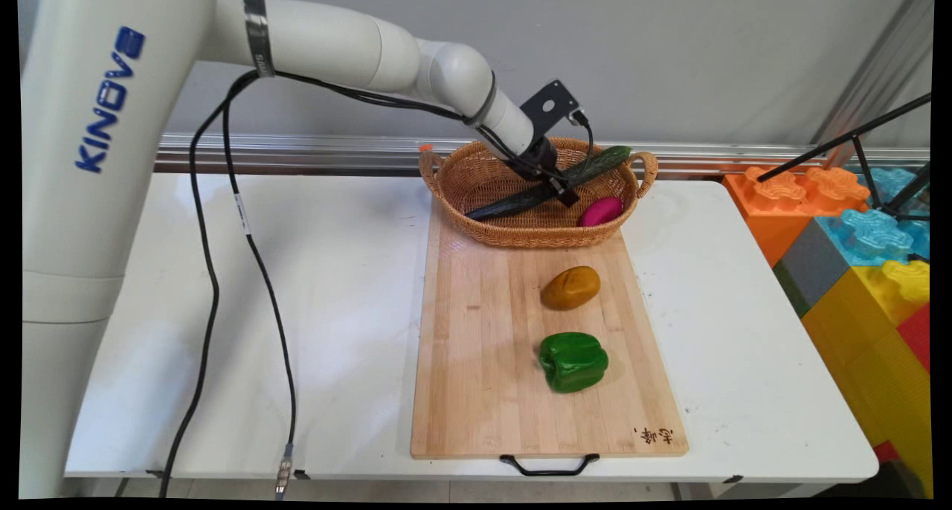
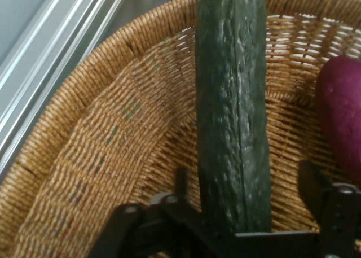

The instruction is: Pick up the cucumber from the vegetable basket, then place the picked object on the cutting board

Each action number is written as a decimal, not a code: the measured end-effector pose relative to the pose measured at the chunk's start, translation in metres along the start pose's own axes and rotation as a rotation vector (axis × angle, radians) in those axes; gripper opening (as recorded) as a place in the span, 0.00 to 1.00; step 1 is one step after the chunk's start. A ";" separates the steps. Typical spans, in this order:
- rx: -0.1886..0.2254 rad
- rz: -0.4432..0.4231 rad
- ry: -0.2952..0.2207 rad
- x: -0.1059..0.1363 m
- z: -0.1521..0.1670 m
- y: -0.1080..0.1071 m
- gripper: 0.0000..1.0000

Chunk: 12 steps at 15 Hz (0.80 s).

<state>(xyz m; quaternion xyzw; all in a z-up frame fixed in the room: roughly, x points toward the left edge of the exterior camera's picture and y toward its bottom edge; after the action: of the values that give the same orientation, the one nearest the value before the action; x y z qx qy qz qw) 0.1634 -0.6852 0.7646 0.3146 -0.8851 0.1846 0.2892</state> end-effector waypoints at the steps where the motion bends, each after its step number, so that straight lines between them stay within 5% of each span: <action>1: 0.001 0.007 0.001 -0.001 0.003 0.000 0.00; 6: 0.012 0.014 0.018 -0.001 0.003 0.000 0.00; 12: 0.053 0.001 0.083 0.021 -0.049 -0.002 0.00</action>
<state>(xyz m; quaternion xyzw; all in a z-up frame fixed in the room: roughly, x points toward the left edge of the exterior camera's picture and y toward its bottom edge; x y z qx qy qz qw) 0.1711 -0.6714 0.8160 0.3135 -0.8673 0.2209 0.3173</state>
